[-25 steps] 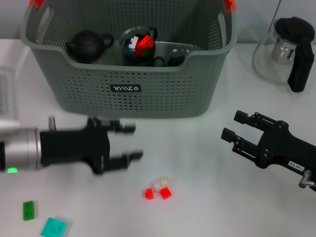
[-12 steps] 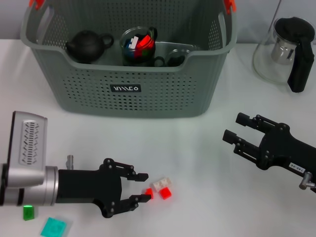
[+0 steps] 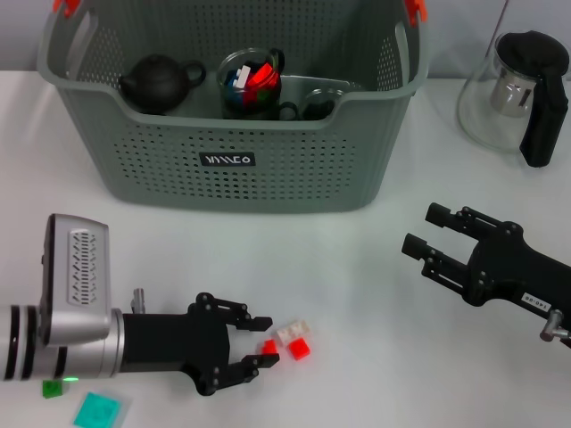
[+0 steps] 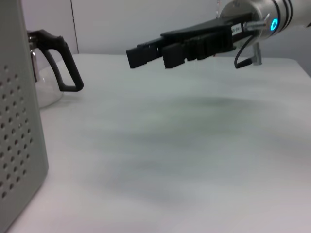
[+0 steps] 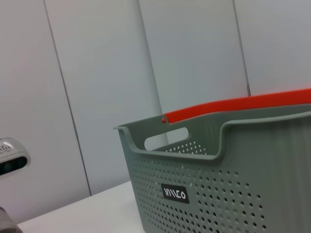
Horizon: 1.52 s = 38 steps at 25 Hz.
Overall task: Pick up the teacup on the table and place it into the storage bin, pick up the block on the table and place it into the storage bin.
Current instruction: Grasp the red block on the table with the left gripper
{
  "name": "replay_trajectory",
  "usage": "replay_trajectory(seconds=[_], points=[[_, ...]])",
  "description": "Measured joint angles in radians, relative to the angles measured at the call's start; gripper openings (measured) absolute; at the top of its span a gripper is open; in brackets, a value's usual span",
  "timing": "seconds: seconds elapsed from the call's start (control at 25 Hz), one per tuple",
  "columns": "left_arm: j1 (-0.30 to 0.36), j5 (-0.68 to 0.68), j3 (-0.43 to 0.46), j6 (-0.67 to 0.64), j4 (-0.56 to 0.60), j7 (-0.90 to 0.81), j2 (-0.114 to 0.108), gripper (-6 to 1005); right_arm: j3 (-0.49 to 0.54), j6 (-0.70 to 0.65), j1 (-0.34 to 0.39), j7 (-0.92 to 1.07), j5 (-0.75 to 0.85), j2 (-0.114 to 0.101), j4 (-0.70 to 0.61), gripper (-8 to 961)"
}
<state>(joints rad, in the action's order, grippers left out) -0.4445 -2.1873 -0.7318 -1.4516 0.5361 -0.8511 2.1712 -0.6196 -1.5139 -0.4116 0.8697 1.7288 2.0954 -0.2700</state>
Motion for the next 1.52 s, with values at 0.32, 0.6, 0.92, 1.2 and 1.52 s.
replay_trajectory(seconds=[0.32,0.6,0.92,1.2,1.52], points=[[-0.011,-0.006,-0.001,0.041,-0.04,0.02,0.001,404,0.0,0.001,-0.001,0.0,0.001,0.0,0.0,638],[-0.014,-0.007,0.0,0.048,-0.047,0.024,0.001,401,0.0,0.001,0.0,0.0,0.002,0.0,0.0,639],[-0.023,-0.006,0.0,0.071,-0.057,0.025,0.002,399,0.0,0.001,-0.003,0.0,0.003,0.0,0.0,639],[-0.031,-0.001,0.001,0.068,-0.057,0.0,0.001,396,0.0,0.001,-0.004,0.0,0.003,0.0,0.0,638],[-0.044,-0.009,0.0,0.065,-0.052,-0.043,-0.004,177,0.0,0.001,-0.004,0.0,0.003,0.0,0.0,638]])
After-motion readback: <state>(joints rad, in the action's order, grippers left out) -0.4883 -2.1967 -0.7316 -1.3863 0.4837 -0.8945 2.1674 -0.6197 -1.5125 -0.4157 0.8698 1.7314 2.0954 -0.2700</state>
